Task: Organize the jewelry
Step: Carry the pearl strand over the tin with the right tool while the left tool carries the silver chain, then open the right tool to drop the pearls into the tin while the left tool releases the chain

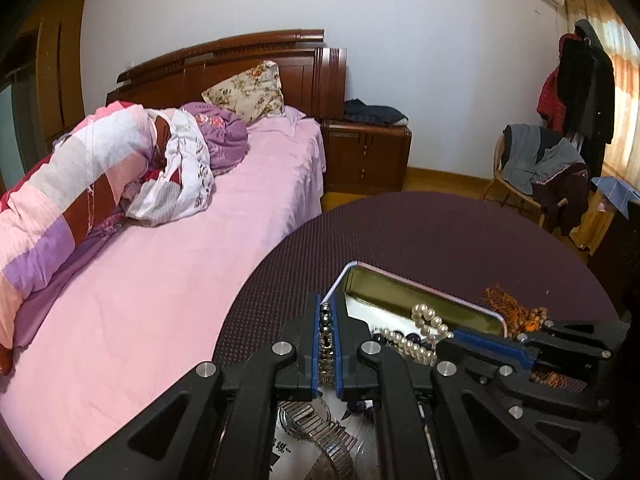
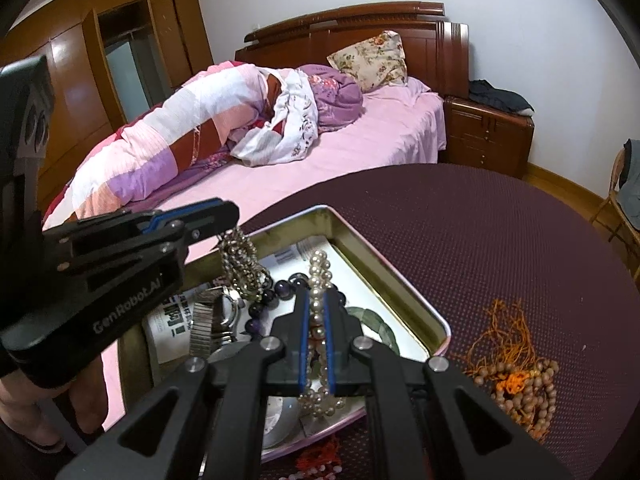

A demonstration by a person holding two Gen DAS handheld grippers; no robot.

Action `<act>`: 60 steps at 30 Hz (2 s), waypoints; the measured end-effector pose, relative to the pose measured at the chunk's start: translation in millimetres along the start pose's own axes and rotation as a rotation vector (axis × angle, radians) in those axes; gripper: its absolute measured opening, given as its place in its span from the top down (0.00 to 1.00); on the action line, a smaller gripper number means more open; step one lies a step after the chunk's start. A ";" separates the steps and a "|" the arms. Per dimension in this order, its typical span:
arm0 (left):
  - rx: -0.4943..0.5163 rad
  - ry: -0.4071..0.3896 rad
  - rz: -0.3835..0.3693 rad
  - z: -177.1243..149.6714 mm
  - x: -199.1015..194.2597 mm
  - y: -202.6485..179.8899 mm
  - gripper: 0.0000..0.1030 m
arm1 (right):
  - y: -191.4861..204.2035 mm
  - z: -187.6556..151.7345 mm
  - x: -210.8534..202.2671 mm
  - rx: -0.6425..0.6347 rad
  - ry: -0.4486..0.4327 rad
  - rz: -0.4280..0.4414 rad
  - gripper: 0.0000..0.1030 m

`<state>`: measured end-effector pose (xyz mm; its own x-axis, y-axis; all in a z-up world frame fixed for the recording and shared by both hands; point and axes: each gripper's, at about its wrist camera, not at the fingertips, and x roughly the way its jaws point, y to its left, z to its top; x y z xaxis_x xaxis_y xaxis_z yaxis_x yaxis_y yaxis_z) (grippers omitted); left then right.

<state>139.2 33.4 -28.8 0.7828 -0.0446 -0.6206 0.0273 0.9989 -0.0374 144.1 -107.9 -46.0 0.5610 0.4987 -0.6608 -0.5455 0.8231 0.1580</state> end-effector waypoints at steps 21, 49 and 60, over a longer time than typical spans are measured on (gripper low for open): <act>-0.019 0.072 0.001 -14.4 14.8 7.0 0.96 | 3.1 -4.4 8.2 0.002 0.012 -0.011 0.91; -0.025 0.085 0.005 -22.3 16.3 9.4 0.94 | 0.5 -12.9 17.7 0.017 0.034 0.001 0.65; -0.045 0.013 0.002 -22.8 -10.2 0.6 0.26 | -6.7 -18.2 -5.8 0.037 0.033 0.004 0.50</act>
<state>117.0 34.1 -40.4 0.7749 -0.0435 -0.6306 -0.0022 0.9974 -0.0714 133.2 -121.3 -56.6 0.5376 0.4931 -0.6840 -0.5241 0.8308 0.1871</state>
